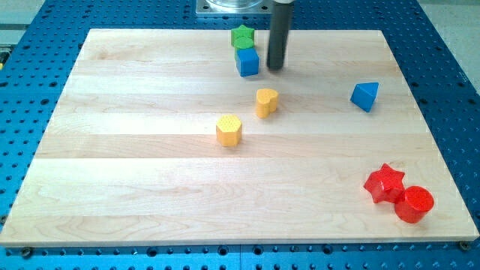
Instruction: Separate the blue cube from the green circle
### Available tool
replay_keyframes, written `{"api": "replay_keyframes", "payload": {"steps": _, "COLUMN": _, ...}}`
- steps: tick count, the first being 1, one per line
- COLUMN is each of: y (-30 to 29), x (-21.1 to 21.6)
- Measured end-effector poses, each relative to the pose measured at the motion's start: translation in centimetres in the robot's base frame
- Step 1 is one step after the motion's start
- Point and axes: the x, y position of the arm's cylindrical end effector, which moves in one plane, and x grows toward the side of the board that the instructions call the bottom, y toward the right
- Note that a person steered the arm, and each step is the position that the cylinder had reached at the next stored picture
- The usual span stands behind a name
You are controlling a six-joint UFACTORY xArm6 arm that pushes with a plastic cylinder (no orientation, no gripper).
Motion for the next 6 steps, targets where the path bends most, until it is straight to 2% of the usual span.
{"api": "replay_keyframes", "payload": {"steps": 2, "y": -6.1, "x": -0.4}}
{"api": "replay_keyframes", "payload": {"steps": 3, "y": -10.3, "x": 2.7}}
{"api": "replay_keyframes", "payload": {"steps": 4, "y": -10.2, "x": 8.0}}
{"api": "replay_keyframes", "payload": {"steps": 5, "y": -19.8, "x": 9.8}}
{"api": "replay_keyframes", "payload": {"steps": 6, "y": -21.3, "x": 2.6}}
